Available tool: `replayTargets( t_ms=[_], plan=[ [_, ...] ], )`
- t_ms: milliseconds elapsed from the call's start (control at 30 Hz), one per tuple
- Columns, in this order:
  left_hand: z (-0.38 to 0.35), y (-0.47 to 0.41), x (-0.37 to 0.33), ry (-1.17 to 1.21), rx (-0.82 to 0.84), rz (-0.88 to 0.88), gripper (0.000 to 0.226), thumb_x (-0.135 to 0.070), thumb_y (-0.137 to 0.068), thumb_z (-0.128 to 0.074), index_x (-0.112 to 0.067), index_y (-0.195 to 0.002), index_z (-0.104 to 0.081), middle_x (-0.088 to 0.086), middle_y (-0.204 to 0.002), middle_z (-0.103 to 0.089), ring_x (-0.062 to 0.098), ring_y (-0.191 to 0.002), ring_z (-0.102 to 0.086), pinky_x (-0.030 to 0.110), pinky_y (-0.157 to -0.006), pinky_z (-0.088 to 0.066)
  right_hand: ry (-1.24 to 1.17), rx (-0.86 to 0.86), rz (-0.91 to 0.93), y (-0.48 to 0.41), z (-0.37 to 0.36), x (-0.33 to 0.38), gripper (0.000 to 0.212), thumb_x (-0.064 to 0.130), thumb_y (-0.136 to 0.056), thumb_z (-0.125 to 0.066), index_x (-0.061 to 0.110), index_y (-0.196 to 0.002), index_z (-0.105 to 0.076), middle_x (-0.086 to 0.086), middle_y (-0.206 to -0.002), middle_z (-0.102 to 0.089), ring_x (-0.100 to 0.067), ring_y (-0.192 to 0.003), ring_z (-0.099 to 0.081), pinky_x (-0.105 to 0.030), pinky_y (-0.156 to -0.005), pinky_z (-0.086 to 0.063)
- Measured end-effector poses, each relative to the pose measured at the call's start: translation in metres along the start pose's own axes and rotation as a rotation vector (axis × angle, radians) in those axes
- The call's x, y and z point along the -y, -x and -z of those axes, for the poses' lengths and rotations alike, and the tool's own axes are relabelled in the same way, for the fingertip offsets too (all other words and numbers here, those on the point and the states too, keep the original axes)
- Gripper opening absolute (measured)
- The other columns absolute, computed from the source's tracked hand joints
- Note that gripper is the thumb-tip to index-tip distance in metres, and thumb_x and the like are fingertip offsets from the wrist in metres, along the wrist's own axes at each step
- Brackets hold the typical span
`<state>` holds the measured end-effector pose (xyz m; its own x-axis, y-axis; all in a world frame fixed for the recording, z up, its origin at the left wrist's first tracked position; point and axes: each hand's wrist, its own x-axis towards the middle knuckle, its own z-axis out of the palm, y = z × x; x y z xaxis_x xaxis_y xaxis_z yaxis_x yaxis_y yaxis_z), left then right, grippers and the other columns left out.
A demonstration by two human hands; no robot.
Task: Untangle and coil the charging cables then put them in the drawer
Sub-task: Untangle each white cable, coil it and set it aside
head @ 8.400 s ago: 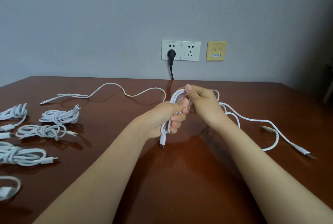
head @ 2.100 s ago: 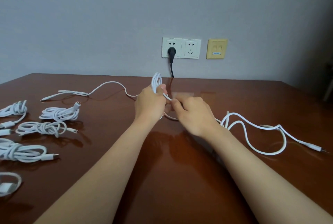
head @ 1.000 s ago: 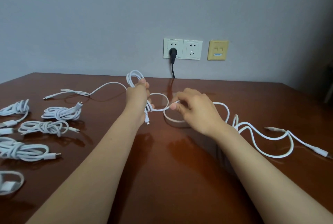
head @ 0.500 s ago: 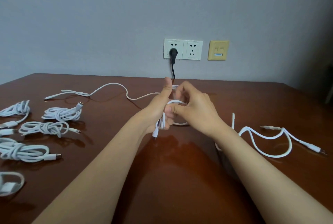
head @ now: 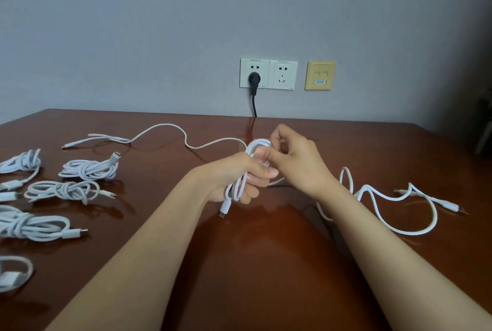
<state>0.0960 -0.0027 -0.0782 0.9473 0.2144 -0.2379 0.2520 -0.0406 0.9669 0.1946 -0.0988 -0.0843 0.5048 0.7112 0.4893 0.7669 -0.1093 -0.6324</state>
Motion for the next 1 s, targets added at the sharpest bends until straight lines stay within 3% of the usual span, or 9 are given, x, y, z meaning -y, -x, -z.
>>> replayTargets(
  t_ms=[67, 133, 233, 333, 567, 733, 867, 1000],
  plan=[
    [0.003, -0.001, 0.002, 0.024, 0.020, 0.010, 0.030, -0.028, -0.098, -0.041, -0.015, -0.071, -0.042, -0.008, -0.041, -0.027, 0.003, -0.033, -0.021, 0.013, -0.032, -0.019, -0.096, -0.050, 0.012, -0.001, 0.001, 0.002, 0.031, 0.029, -0.089, -0.060, 0.015, -0.069, -0.041, 0.008, -0.048, -0.049, -0.003, -0.048, -0.044, -0.014, -0.051, -0.033],
    [0.002, -0.001, 0.001, 0.048, -0.013, -0.005, 0.037, -0.039, -0.098, -0.035, -0.013, -0.074, -0.045, -0.008, -0.041, -0.026, 0.003, -0.033, -0.021, 0.013, -0.032, -0.021, -0.139, -0.077, 0.004, -0.003, 0.001, 0.002, 0.028, 0.026, -0.091, -0.058, 0.012, -0.071, -0.044, 0.007, -0.045, -0.052, -0.002, -0.046, -0.046, -0.012, -0.051, -0.035],
    [0.001, -0.003, 0.000, 0.144, -0.032, -0.049, 0.044, -0.045, -0.099, -0.029, -0.012, -0.073, -0.046, -0.007, -0.039, -0.027, 0.003, -0.031, -0.020, 0.014, -0.030, -0.020, -0.097, -0.096, -0.037, -0.006, -0.002, -0.004, 0.028, 0.033, -0.095, -0.049, 0.020, -0.070, -0.046, 0.007, -0.051, -0.054, -0.006, -0.056, -0.048, -0.025, -0.063, -0.039],
    [0.004, -0.005, 0.000, 0.237, -0.118, -0.112, 0.046, -0.044, -0.099, -0.027, -0.012, -0.072, -0.046, -0.007, -0.038, -0.027, 0.004, -0.030, -0.020, 0.013, -0.029, -0.020, -0.053, -0.096, -0.063, -0.007, -0.005, -0.007, 0.032, 0.033, -0.097, -0.043, 0.024, -0.066, -0.043, 0.005, -0.056, -0.048, -0.017, -0.061, -0.044, -0.034, -0.064, -0.038],
    [0.009, -0.008, -0.003, 0.468, -0.351, -0.229, 0.044, -0.042, -0.100, -0.031, -0.013, -0.070, -0.046, -0.006, -0.035, -0.027, 0.005, -0.027, -0.020, 0.009, -0.031, -0.019, -0.063, -0.054, -0.058, -0.005, -0.005, -0.004, 0.036, 0.029, -0.099, -0.039, 0.023, -0.065, -0.047, 0.002, -0.055, -0.043, -0.013, -0.057, -0.040, -0.031, -0.064, -0.032],
    [0.016, -0.007, -0.007, 0.600, -0.531, -0.270, 0.043, -0.040, -0.100, -0.034, -0.013, -0.071, -0.049, -0.007, -0.031, -0.033, 0.006, -0.022, -0.029, 0.006, -0.031, -0.025, -0.005, -0.013, -0.132, -0.004, -0.006, -0.006, 0.038, 0.037, -0.099, -0.033, 0.025, -0.067, -0.048, 0.006, -0.060, -0.047, -0.022, -0.072, -0.047, -0.036, -0.074, -0.042],
    [0.020, -0.008, -0.005, 0.615, -0.599, -0.238, 0.041, -0.040, -0.099, -0.036, -0.014, -0.071, -0.050, -0.003, -0.048, -0.039, 0.006, -0.036, -0.034, 0.008, -0.030, -0.027, 0.026, 0.009, -0.139, -0.002, -0.009, -0.004, 0.039, 0.036, -0.099, -0.032, 0.019, -0.071, -0.051, 0.006, -0.060, -0.047, -0.026, -0.077, -0.049, -0.038, -0.078, -0.043],
    [0.022, -0.010, -0.004, 0.623, -0.651, -0.218, 0.041, -0.039, -0.099, -0.037, -0.012, -0.073, -0.052, -0.004, -0.031, -0.039, 0.006, -0.021, -0.032, 0.008, -0.030, -0.026, 0.062, 0.064, -0.115, 0.002, -0.019, 0.004, 0.041, 0.034, -0.100, -0.032, 0.017, -0.068, -0.051, 0.001, -0.067, -0.052, -0.031, -0.085, -0.054, -0.038, -0.080, -0.042]
  ],
)
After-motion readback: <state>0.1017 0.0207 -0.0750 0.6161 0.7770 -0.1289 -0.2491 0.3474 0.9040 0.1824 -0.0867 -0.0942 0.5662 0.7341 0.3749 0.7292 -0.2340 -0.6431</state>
